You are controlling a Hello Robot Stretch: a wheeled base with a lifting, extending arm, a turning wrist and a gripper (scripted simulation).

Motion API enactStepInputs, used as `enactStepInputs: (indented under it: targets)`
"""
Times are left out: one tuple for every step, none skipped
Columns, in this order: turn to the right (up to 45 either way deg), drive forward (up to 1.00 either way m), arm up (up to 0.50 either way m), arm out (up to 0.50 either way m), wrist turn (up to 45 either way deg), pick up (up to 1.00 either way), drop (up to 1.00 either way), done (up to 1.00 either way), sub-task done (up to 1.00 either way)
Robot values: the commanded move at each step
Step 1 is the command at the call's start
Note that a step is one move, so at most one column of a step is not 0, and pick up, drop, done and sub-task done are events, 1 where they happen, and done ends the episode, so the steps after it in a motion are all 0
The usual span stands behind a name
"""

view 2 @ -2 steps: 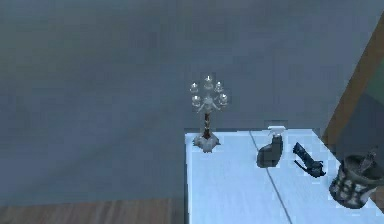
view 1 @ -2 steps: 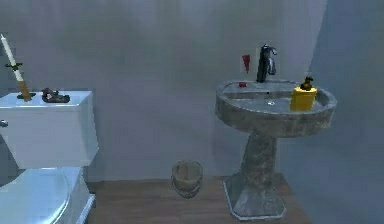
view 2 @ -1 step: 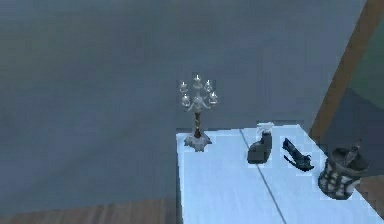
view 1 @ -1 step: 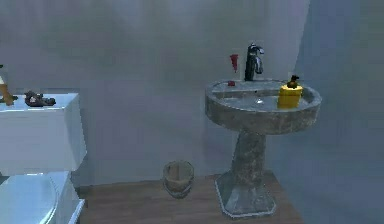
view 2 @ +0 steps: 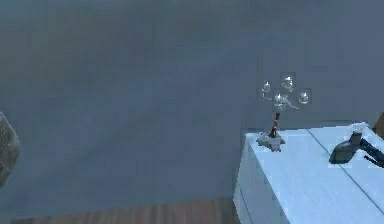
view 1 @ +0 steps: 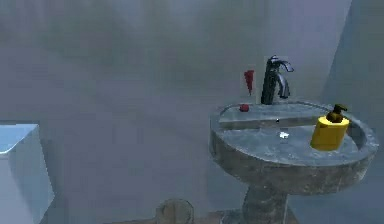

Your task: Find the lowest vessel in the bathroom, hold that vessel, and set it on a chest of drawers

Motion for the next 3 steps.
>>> enactStepInputs:
  targets:
    - [-45.0, 0.00, 0.00, 0.00, 0.0, 0.00, 0.00, 0.00, 0.00]
    - [-45.0, 0.00, 0.00, 0.00, 0.0, 0.00, 0.00, 0.00, 0.00]
    - [0.0, 0.00, 0.22, 0.00, 0.0, 0.00, 0.00, 0.00, 0.00]
